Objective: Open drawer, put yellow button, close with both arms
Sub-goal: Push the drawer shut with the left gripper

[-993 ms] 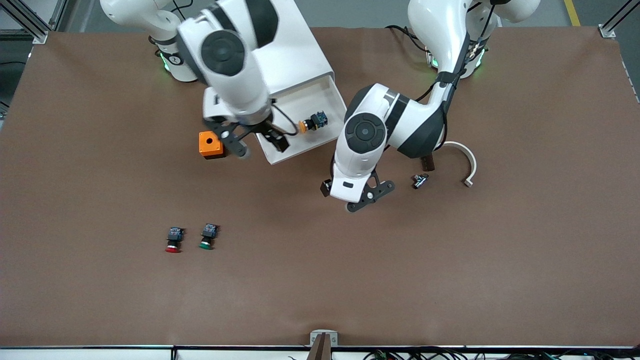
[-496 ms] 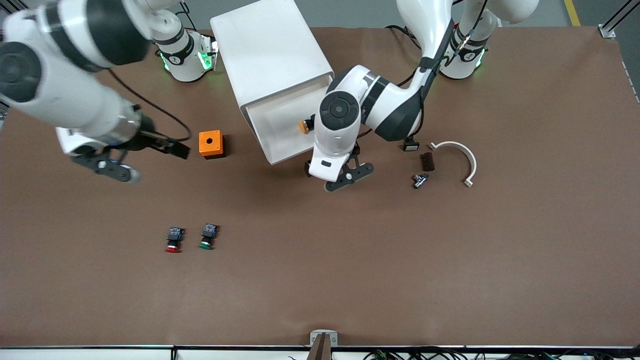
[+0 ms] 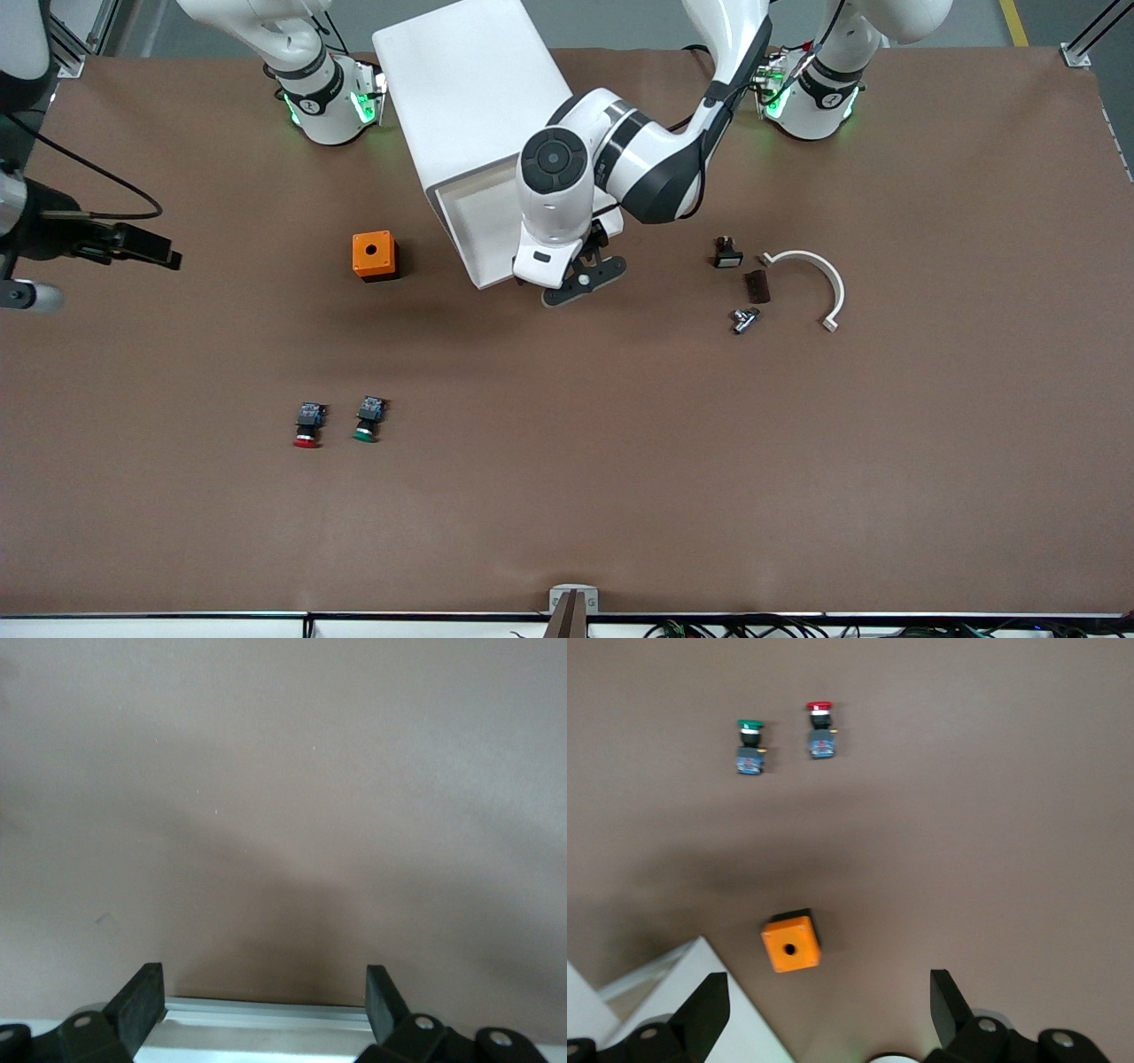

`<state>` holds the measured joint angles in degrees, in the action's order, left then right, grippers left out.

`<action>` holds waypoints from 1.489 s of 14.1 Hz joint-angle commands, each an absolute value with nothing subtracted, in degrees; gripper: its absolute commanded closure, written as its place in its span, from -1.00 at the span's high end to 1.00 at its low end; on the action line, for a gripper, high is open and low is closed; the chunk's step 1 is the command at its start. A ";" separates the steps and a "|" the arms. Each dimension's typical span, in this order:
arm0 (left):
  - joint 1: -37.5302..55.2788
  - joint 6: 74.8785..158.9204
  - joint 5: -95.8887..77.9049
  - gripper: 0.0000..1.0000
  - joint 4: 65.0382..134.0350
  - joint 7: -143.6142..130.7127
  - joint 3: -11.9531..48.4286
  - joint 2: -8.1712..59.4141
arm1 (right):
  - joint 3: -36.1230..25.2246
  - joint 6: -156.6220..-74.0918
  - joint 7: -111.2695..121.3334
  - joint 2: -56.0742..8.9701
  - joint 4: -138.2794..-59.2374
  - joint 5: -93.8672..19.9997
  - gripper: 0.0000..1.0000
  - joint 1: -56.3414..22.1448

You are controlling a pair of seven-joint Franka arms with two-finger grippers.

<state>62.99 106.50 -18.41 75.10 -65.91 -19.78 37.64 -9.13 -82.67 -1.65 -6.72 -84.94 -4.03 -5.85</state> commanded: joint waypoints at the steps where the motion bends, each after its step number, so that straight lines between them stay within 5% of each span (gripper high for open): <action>1: 64.51 106.79 -21.08 0.99 76.20 -68.11 -19.78 37.00 | -7.91 -81.30 2.19 -5.63 -84.55 -1.67 1.00 -3.79; 21: 66.71 111.26 -49.30 0.99 83.67 -71.54 -16.70 36.91 | -7.65 -82.26 3.43 -5.98 -77.70 0.62 1.00 -2.81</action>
<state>65.55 109.30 -46.78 81.54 -70.14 -16.88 37.82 -8.64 -82.62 3.83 -5.98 -78.54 0.07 -3.75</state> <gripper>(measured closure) 0.000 0.000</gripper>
